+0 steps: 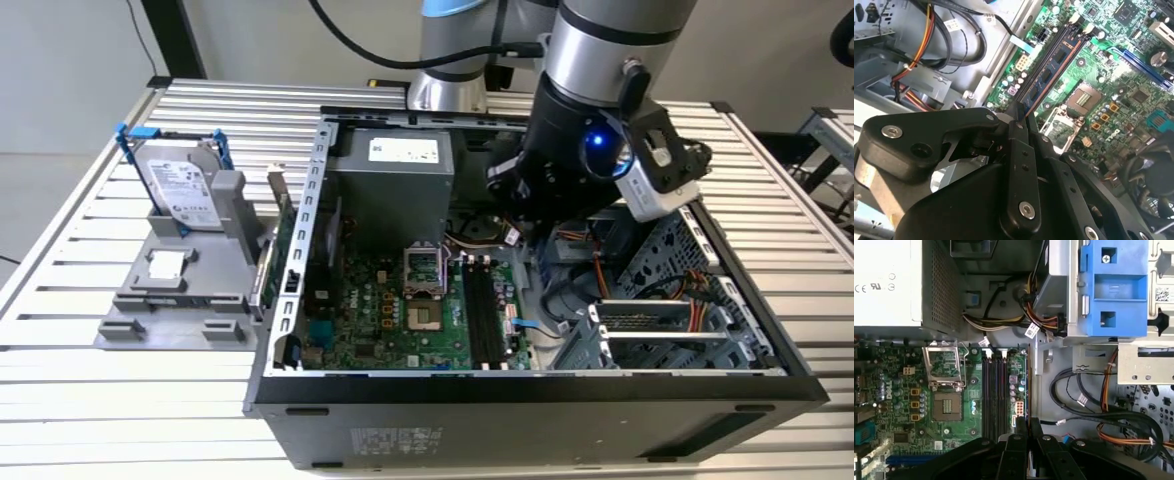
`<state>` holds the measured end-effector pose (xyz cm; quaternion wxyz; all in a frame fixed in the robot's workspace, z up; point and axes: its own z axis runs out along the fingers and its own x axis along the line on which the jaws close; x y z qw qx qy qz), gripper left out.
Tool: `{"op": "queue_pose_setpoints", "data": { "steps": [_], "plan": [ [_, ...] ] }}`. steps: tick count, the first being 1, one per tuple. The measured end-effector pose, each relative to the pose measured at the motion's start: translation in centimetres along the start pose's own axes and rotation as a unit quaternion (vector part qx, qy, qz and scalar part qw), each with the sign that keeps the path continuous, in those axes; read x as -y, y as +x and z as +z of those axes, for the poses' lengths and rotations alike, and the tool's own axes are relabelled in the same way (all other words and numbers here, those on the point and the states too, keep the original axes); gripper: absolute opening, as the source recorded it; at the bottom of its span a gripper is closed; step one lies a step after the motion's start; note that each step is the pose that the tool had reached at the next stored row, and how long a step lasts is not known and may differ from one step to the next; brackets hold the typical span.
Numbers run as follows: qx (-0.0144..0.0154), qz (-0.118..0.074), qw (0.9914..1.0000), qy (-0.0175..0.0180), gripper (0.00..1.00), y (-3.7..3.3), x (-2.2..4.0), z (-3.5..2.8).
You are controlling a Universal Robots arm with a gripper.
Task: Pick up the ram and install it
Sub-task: 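Insert the ram into the slot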
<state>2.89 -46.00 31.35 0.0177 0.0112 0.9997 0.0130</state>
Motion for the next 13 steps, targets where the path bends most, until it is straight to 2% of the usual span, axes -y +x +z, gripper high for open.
{"op": "queue_pose_setpoints", "data": {
  "steps": [11, 13],
  "plan": [
    [0.0002, 0.007, 0.99997, 0.0011, 0.00, 0.40, 0.06, 1.98],
    [0.0002, 0.008, 0.99997, 0.0012, 0.00, 0.41, 0.06, 2.06]
  ]
}}
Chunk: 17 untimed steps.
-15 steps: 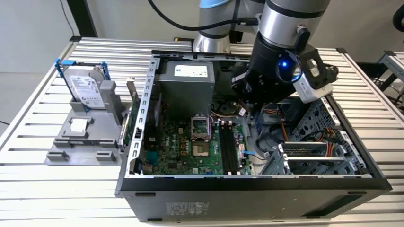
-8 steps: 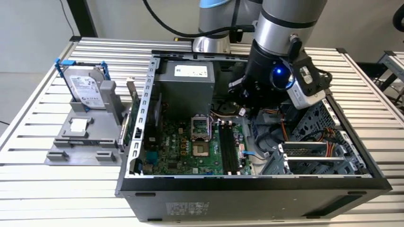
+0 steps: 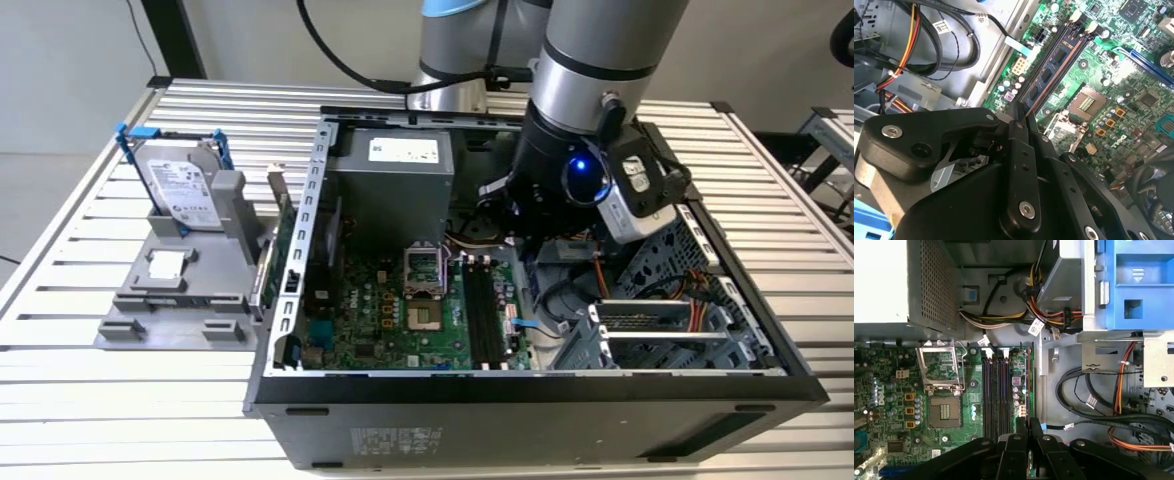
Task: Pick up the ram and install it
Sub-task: 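Insert the ram into the slot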
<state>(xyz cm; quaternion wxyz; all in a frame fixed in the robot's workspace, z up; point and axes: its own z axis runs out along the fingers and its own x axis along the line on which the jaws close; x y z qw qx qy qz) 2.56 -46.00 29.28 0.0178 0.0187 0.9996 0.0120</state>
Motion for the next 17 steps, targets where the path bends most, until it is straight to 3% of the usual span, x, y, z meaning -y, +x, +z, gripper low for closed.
{"op": "queue_pose_setpoints", "data": {
  "steps": [6, 17],
  "plan": [
    [0.0000, 0.000, 1.00000, -0.0002, 0.00, 0.01, 0.00, 0.24],
    [0.0000, 0.000, 1.00000, -0.0001, 0.00, 0.51, 0.07, 2.20]
  ]
}}
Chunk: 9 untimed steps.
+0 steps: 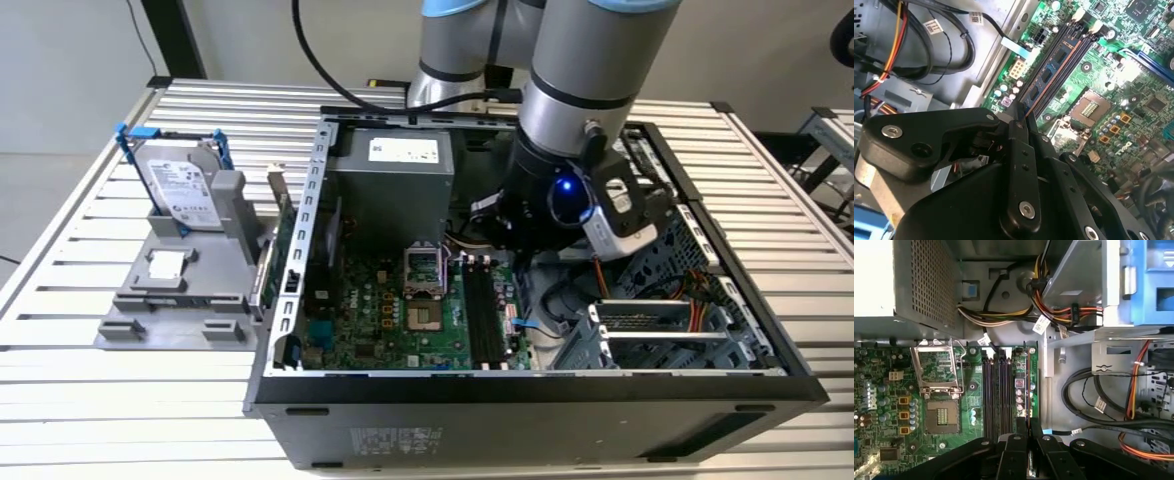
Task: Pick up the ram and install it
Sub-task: 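Insert the ram into the slot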
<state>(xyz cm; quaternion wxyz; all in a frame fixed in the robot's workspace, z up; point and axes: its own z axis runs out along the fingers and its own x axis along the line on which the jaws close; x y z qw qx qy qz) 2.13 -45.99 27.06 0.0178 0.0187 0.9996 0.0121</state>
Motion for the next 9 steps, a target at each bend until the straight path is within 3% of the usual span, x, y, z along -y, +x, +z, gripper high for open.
{"op": "queue_pose_setpoints", "data": {
  "steps": [3, 9],
  "plan": [
    [0.0000, 0.000, 1.00000, 0.0000, 0.00, 0.10, 0.12, 0.56],
    [0.0000, 0.000, 1.00000, -0.0001, 0.00, 0.17, 0.93, 1.62]
  ]
}}
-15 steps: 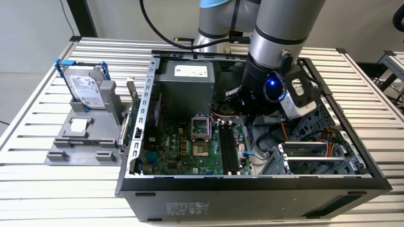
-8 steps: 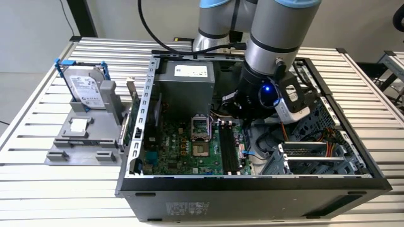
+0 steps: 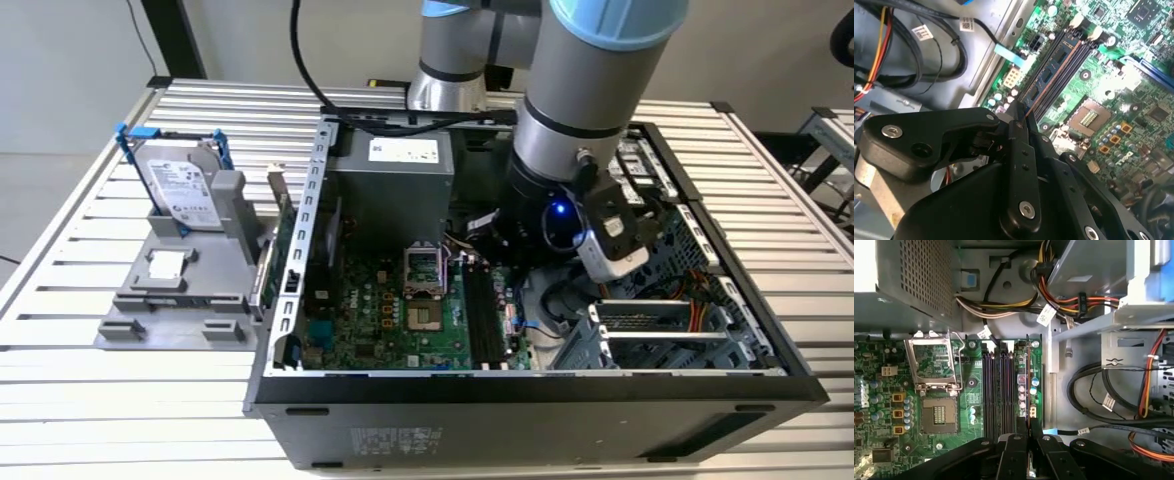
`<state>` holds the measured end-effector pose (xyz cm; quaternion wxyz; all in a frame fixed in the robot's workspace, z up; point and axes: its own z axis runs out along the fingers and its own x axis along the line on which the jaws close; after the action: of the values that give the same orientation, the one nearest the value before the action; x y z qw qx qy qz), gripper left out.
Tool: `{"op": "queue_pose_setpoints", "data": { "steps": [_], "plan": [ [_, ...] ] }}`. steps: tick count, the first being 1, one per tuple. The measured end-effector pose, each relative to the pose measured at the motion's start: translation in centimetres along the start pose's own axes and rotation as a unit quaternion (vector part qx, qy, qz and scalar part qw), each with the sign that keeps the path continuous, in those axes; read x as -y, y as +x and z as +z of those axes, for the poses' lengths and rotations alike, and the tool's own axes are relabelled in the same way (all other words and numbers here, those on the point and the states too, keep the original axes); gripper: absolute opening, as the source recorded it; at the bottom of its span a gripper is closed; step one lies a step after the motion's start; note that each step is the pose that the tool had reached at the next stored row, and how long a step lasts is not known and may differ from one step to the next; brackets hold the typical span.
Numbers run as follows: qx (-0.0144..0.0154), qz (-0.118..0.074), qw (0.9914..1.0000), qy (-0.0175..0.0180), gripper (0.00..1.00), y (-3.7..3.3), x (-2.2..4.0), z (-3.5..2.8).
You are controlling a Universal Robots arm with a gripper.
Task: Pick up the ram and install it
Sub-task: 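Insert the ram into the slot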
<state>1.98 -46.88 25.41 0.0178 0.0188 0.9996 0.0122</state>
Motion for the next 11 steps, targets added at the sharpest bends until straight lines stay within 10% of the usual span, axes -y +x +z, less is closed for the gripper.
{"op": "queue_pose_setpoints", "data": {
  "steps": [11],
  "plan": [
    [-0.0003, -0.012, 0.99993, -0.0003, 0.00, 0.22, 0.44, 1.93]
  ]
}}
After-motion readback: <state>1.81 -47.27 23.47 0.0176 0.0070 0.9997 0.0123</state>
